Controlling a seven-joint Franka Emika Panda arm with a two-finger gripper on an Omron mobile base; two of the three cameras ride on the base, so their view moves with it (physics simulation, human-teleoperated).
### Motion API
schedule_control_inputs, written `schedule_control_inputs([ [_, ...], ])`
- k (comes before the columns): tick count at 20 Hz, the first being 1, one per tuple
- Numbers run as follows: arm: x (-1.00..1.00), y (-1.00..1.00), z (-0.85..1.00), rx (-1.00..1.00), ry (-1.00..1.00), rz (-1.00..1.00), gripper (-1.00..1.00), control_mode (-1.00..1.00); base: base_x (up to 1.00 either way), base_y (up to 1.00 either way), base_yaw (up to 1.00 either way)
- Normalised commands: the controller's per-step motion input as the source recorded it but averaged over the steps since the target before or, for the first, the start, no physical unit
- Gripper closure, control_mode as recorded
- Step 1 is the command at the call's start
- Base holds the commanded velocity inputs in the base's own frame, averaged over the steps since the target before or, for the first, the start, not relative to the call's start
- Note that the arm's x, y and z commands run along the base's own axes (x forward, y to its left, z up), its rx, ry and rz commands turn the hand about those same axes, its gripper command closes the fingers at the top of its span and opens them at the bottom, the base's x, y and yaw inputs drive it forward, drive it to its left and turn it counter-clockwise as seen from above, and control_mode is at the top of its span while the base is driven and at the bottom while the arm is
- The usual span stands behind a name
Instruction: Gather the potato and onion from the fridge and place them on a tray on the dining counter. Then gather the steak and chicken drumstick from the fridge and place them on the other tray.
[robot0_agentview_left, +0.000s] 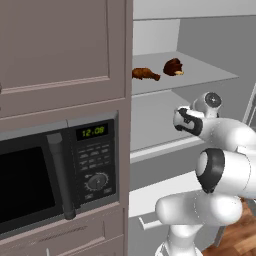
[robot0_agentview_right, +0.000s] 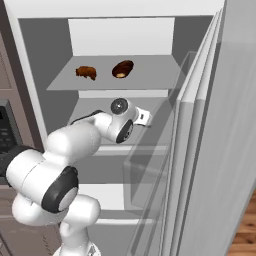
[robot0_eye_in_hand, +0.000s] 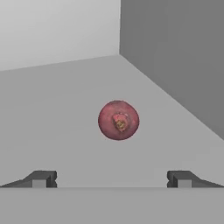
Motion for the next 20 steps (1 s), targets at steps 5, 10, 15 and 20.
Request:
schedule_control_inputs([
  [5,0.37,-0.14,-0.06,0.0,0.0,0.0,-1.0,-1.0,0.0,0.0,0.0],
  [10,0.32,-0.21,-0.06,0.0,0.0,0.0,-1.0,-1.0,0.0,0.0,0.0],
  [15,0.32,-0.13,-0.07,0.0,0.0,0.0,-1.0,-1.0,0.0,0.0,0.0],
  [20,0.22,-0.06,-0.17,0.0,0.0,0.0,-1.0,-1.0,0.0,0.0,0.0],
])
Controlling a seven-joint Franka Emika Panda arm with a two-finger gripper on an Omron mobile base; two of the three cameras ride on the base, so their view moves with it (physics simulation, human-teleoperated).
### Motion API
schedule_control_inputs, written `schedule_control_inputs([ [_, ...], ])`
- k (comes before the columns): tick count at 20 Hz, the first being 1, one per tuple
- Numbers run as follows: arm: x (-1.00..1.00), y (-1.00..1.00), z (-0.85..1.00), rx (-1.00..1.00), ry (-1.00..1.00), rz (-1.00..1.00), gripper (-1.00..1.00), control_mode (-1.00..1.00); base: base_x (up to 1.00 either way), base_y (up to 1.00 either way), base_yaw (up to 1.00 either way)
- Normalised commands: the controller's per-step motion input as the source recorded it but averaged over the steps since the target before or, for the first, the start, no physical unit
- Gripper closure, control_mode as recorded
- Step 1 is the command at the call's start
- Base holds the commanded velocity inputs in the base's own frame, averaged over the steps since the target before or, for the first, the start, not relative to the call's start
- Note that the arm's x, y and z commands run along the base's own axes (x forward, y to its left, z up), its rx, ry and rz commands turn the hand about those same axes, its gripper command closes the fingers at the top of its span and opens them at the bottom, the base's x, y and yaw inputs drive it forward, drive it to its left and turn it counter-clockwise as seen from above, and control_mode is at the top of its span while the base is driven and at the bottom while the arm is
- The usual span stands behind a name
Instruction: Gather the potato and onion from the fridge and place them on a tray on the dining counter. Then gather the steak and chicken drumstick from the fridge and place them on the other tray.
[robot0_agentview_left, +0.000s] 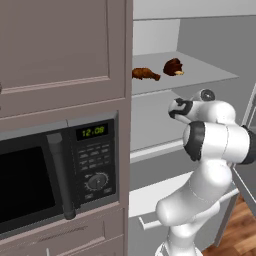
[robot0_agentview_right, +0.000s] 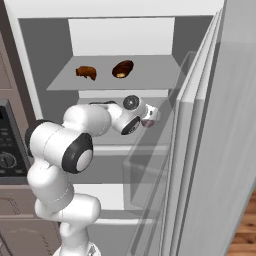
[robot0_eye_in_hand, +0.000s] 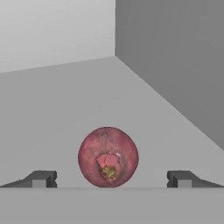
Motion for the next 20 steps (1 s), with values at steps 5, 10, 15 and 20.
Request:
schedule_control_inputs([
  [5,0.0,0.0,-0.28,0.0,0.0,0.0,-1.0,-1.0,0.0,0.0,0.0],
  [10,0.17,0.0,-0.16,0.0,0.0,0.0,-1.0,-1.0,0.0,0.0,0.0],
  [15,0.25,0.0,-0.14,0.0,0.0,0.0,-1.0,-1.0,0.0,0.0,0.0],
  [20,0.26,-0.02,-0.11,0.0,0.0,0.0,-1.0,-1.0,0.0,0.0,0.0],
])
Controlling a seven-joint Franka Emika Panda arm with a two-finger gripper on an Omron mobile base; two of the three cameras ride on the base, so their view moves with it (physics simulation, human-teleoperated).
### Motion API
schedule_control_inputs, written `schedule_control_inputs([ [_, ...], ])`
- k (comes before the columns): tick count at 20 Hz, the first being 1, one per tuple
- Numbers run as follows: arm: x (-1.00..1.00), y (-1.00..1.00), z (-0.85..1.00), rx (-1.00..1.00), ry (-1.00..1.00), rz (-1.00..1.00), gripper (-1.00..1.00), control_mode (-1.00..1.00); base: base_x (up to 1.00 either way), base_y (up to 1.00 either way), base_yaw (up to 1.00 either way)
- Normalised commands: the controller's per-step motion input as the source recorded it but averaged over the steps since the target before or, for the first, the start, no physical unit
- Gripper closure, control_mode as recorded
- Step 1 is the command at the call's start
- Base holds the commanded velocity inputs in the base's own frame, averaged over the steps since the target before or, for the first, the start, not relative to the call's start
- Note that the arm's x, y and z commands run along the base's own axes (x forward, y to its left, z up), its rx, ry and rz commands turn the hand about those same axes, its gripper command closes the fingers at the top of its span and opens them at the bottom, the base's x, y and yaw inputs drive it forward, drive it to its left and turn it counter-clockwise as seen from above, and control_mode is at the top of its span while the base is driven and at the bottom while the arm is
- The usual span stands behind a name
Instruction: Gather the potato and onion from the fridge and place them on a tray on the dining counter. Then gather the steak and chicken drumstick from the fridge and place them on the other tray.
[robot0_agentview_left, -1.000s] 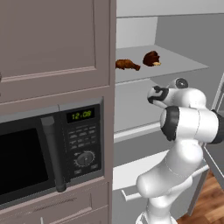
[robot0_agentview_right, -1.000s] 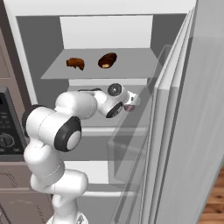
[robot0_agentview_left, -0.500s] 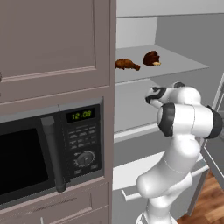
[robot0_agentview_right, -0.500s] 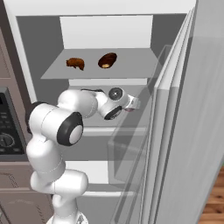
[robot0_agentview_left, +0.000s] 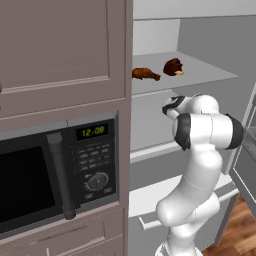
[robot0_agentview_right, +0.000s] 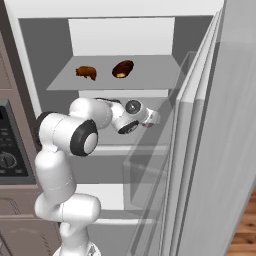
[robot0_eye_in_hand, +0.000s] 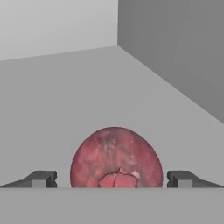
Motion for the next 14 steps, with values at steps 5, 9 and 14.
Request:
schedule_control_inputs([
  [5,0.3,-0.11,-0.09,0.0,0.0,0.0,-1.0,-1.0,0.0,0.0,0.0],
  [9,0.26,-0.14,-0.12,0.0,0.0,0.0,-1.0,-1.0,0.0,0.0,0.0],
  [14,0.17,-0.02,-0.24,0.0,0.03,0.0,1.0,-1.0,0.0,0.0,0.0],
])
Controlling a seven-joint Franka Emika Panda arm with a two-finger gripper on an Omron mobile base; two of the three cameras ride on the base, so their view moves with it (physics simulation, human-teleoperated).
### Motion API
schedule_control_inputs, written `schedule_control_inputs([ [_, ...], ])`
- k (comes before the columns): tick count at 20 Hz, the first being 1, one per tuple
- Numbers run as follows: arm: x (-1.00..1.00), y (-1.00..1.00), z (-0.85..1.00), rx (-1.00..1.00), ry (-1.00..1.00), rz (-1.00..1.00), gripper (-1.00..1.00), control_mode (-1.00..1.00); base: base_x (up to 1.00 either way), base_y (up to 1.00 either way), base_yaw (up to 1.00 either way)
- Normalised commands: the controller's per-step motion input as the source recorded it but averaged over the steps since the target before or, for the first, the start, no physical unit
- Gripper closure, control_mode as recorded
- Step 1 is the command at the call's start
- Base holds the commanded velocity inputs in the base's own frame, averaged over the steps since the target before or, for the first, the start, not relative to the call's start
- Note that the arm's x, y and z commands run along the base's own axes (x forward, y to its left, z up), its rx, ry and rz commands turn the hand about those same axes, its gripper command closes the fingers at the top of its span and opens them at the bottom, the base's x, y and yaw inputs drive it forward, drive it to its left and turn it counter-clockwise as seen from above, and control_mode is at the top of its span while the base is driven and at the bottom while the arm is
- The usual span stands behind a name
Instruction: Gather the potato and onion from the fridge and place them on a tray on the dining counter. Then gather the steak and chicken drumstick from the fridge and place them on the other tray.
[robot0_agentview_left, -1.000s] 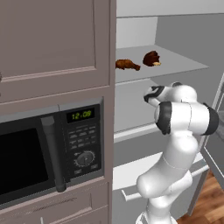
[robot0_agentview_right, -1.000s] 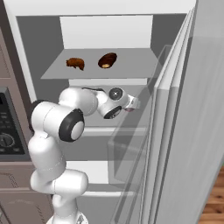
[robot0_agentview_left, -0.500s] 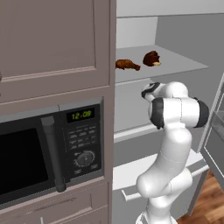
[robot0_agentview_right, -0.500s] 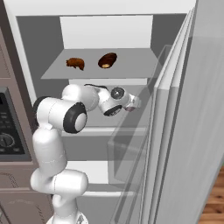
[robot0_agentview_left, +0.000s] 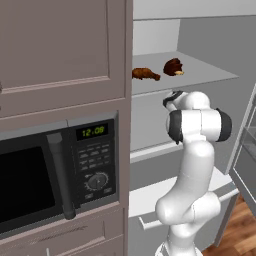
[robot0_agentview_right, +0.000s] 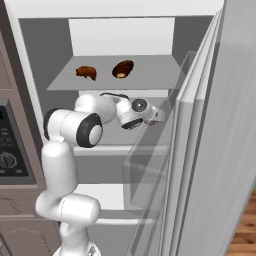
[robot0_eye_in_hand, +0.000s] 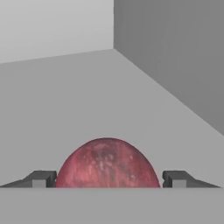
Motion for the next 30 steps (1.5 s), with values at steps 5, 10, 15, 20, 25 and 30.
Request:
schedule_control_inputs([
  [5,0.01,0.0,-0.29,0.0,0.02,0.0,1.0,-1.0,0.0,0.0,0.0],
  [10,-0.39,0.02,-0.04,0.01,-0.1,0.0,1.0,-1.0,0.0,0.0,0.0],
  [15,-0.83,0.0,0.24,0.01,-0.04,0.0,1.0,-1.0,0.0,0.0,0.0],
  [20,-0.7,0.0,0.6,0.0,0.05,0.0,1.0,-1.0,0.0,0.0,0.0],
  [25,-0.46,0.0,0.81,0.0,0.18,0.0,1.0,-1.0,0.0,0.0,0.0],
  [30,-0.37,0.0,0.87,0.0,0.21,0.0,1.0,-1.0,0.0,0.0,0.0],
])
